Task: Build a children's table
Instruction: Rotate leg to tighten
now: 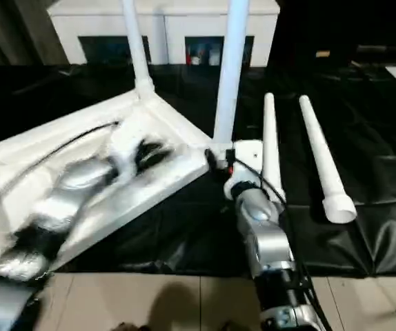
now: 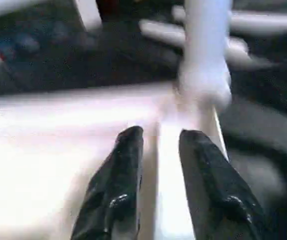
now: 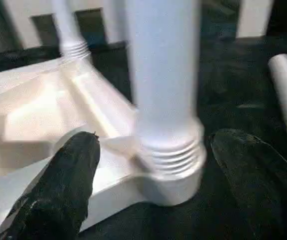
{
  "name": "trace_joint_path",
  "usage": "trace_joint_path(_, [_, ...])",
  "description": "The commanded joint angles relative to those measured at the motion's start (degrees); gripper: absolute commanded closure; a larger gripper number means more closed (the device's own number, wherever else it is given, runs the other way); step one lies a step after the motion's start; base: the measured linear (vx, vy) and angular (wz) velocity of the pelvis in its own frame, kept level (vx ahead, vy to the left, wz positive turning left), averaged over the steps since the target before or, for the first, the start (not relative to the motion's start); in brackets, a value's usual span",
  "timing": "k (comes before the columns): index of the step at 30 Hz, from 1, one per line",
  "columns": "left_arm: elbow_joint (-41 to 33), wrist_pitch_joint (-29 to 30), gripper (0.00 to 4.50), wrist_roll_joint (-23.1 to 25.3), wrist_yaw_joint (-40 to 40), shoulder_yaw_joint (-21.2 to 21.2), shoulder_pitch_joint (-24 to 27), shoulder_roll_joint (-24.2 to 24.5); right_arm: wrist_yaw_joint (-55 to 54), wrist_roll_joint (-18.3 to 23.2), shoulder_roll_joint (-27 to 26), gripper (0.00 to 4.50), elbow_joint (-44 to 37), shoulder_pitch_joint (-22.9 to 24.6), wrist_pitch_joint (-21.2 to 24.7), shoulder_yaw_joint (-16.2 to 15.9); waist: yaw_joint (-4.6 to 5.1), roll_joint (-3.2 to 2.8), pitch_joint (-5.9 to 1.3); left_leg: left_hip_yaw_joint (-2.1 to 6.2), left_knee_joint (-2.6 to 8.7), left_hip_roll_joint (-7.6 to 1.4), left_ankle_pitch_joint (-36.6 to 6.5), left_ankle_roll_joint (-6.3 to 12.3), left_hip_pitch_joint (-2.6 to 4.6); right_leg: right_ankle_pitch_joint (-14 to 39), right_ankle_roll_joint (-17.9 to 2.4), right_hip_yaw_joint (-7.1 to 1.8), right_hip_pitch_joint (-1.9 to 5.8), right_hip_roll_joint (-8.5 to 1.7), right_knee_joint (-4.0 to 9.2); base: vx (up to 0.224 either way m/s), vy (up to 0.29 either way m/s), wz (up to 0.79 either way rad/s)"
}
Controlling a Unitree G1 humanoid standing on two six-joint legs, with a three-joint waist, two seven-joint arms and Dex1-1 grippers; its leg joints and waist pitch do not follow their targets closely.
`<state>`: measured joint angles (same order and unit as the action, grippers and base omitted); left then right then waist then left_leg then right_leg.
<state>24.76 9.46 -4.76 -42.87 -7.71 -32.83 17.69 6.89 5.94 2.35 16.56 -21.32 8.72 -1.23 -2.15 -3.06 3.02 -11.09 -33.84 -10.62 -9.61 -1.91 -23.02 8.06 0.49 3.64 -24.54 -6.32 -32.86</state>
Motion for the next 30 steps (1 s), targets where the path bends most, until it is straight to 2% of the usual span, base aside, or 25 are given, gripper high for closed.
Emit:
trace_joint_path(1, [-9.52, 5.10, 2.78, -3.56, -7.84, -0.54, 3.14, 5.88, 2.61, 0.62, -0.02, 0.52, -1.64, 0.70, 1.56, -2.18, -0.41, 0.34, -4.93, 0.67, 3.57, -2.15, -7.46, 5.98, 1.78, 5.54, -15.49, -1.49, 3.29, -1.64, 1.49, 0.000, 0.000, 0.00])
trace_joint_path(2, [-12.64, 6.61, 2.71, -4.59, -10.41, -0.48, 5.07, 9.50, 3.87, 1.05, 0.07, 0.52, -2.10, 1.09, 2.14, -2.90, -0.13, 0.33, -4.64, 0.65, 3.94, -2.09, -9.71, 4.81, 1.65, 8.11, -14.37, -1.52, 3.11, -1.35, 1.43, 0.000, 0.000, 0.00])
trace_joint_path(3, [-14.70, 8.68, 2.65, -5.11, -11.90, -0.01, 6.41, 12.80, 4.89, 0.82, 0.32, 0.52, -2.65, 1.46, 2.54, -3.69, -0.03, 0.07, -4.43, 0.53, 4.15, -2.07, -11.29, 4.12, 1.89, 9.60, -13.73, -1.57, 2.76, -1.10, 1.75, 0.000, 0.000, 0.00])
trace_joint_path(4, [-15.82, 9.97, 2.52, -4.83, -13.19, 0.64, 7.45, 16.24, 5.90, 0.86, 0.40, 0.52, -3.11, 1.81, 2.87, -4.30, -0.14, 0.28, -4.32, 0.46, 4.27, -2.16, -14.20, 2.19, 2.59, 11.70, -13.12, -1.62, 2.37, -0.98, 1.91, 0.000, 0.000, 0.00])
trace_joint_path(5, [-16.74, 11.20, 2.52, -4.30, -14.04, 1.36, 8.17, 18.41, 6.60, 0.92, 0.42, 0.52, -3.42, 2.04, 3.17, -4.65, 0.02, 0.23, -4.11, 0.39, 4.46, -2.10, -15.23, 1.53, 2.44, 12.70, -12.73, -1.70, 2.33, -0.85, 1.95, 0.000, 0.000, 0.00])
trace_joint_path(6, [-17.48, 12.13, 2.42, -3.92, -14.60, 1.84, 8.67, 19.72, 7.04, 1.00, 0.39, 0.52, -3.59, 2.17, 3.38, -4.82, -0.03, 0.19, -3.83, 0.32, 4.64, -2.06, -18.24, -0.24, 2.72, 15.55, -11.59, -1.83, 1.99, -0.82, 2.27, 0.000, 0.000, 0.00])
trace_joint_path(8, [-18.99, 15.43, 2.30, -2.37, -15.87, 3.26, 9.84, 23.73, 8.46, 0.62, 0.72, 0.52, -3.87, 2.48, 3.64, -5.88, -0.23, 0.54, -3.59, 0.41, 4.94, -2.08, -22.22, -2.77, 3.17, 19.90, -9.71, -2.18, 1.51, -0.97, 2.78, -0.031, -0.008, 0.05])
trace_joint_path(10, [-20.13, 18.87, 2.10, -2.89, -17.62, 4.31, 10.89, 27.19, 9.96, 0.33, 1.12, 0.52, -4.13, 2.68, 4.03, -7.02, -0.14, 0.35, -3.37, 0.72, 5.18, -1.92, -23.90, -3.80, 2.72, 22.33, -8.24, -2.37, 1.59, -0.99, 2.74, 0.000, 0.000, 0.00])
trace_joint_path(12, [-21.14, 20.30, 1.99, -4.02, -18.15, 4.29, 11.47, 28.45, 10.38, 0.34, 1.27, 0.52, -4.28, 2.73, 4.27, -7.35, 0.06, 0.42, -3.21, 0.95, 5.42, -1.82, -26.79, -4.85, 2.86, 25.24, -7.16, -2.53, 1.36, -0.99, 3.02, 0.000, 0.000, 0.00])
trace_joint_path(13, [-22.05, 21.80, 1.96, -5.05, -19.21, 3.82, 12.19, 29.62, 10.94, 0.27, 1.55, 0.52, -4.34, 2.77, 4.40, -7.73, -0.02, 0.53, -3.22, 0.93, 5.34, -1.81, -27.28, -5.09, 3.08, 25.68, -7.09, -2.60, 1.19, -1.01, 3.11, 0.000, 0.000, 0.00])
trace_joint_path(15, [-23.58, 23.67, 1.72, -5.79, -20.30, 2.47, 13.44, 31.45, 11.69, 0.13, 1.87, 0.52, -4.67, 3.01, 4.72, -8.05, 0.06, 0.67, -3.16, 1.15, 5.43, -1.74, -27.76, -4.99, 2.76, 26.97, -6.78, -2.81, 1.33, -1.06, 3.21, 0.000, 0.000, 0.00])
trace_joint_path(16, [-24.09, 23.99, 1.63, -5.97, -20.61, 2.31, 13.78, 31.60, 11.86, 0.07, 1.95, 0.52, -4.84, 3.15, 4.85, -8.08, -0.02, 0.43, -3.15, 1.14, 5.37, -1.72, -28.23, -5.13, 2.99, 27.59, -6.56, -2.94, 1.05, -1.02, 3.34, 0.000, 0.000, 0.00])
trace_joint_path(19, [-26.62, 26.38, 1.46, -8.73, -21.77, 3.14, 14.18, 30.10, 12.32, 0.01, 2.33, 0.52, -5.20, 3.56, 5.03, -8.10, 0.06, 0.61, -3.15, 1.21, 5.30, -1.63, -28.61, -5.18, 2.95, 28.87, -6.24, -3.06, 1.07, -0.97, 3.61, -0.017, -0.002, -0.01])
trace_joint_path(20, [-27.51, 27.18, 1.34, -8.74, -22.49, 2.26, 14.59, 30.27, 12.61, 0.10, 2.47, 0.52, -5.35, 3.75, 5.16, -8.18, -0.01, 0.61, -3.14, 1.27, 5.25, -1.65, -28.77, -5.17, 3.06, 29.18, -6.35, -3.07, 1.05, -0.95, 3.72, 0.000, 0.000, 0.00])
trace_joint_path(22, [-26.74, 26.52, 1.19, -5.76, -22.85, -0.72, 15.49, 31.53, 12.93, 0.20, 2.54, 0.52, -5.62, 4.08, 5.27, -8.41, 0.12, 0.77, -3.01, 1.38, 5.23, -1.53, -28.92, -4.84, 2.76, 30.76, -5.76, -3.00, 1.16, -0.94, 3.93, 0.000, 0.000, 0.00])
trace_joint_path(23, [-26.33, 26.54, 1.13, -5.25, -22.85, -1.51, 15.72, 31.81, 13.03, 0.19, 2.55, 0.52, -5.64, 4.20, 5.23, -8.49, 0.25, 0.88, -2.93, 1.52, 5.27, -1.44, -29.08, -4.66, 2.62, 32.57, -4.72, -2.94, 1.22, -0.94, 4.08, 0.000, 0.000, 0.00])
trace_joint_path(26, [-26.07, 27.04, 0.90, -5.34, -22.68, -2.07, 15.83, 31.91, 13.16, 0.12, 2.59, 0.52, -5.63, 4.32, 5.21, -8.59, 0.50, 0.70, -2.93, 1.82, 5.22, -1.37, -29.97, -4.86, 2.78, 35.68, -3.70, -2.72, 1.12, -1.00, 4.44, 0.000, 0.000, 0.00])
trace_joint_path(29, [-25.44, 28.04, 0.70, -5.56, -23.49, -3.57, 16.16, 31.77, 13.49, 0.02, 2.65, 0.52, -5.73, 4.43, 5.41, -8.62, 0.64, 0.82, -2.82, 2.01, 5.19, -1.29, -31.25, -4.76, 2.87, 36.71, -3.58, -2.48, 1.04, -0.87, 4.68, 0.000, 0.000, 0.00])
trace_joint_path(30, [-25.04, 28.19, 0.50, -5.38, -23.05, -3.70, 16.03, 31.41, 13.58, 0.00, 2.69, 0.52, -5.72, 4.43, 5.41, -8.61, 0.72, 0.84, -2.80, 2.04, 5.17, -1.23, -31.78, -4.75, 2.97, 37.07, -3.45, -2.38, 0.97, -0.77, 4.77, 0.000, 0.000, 0.00])
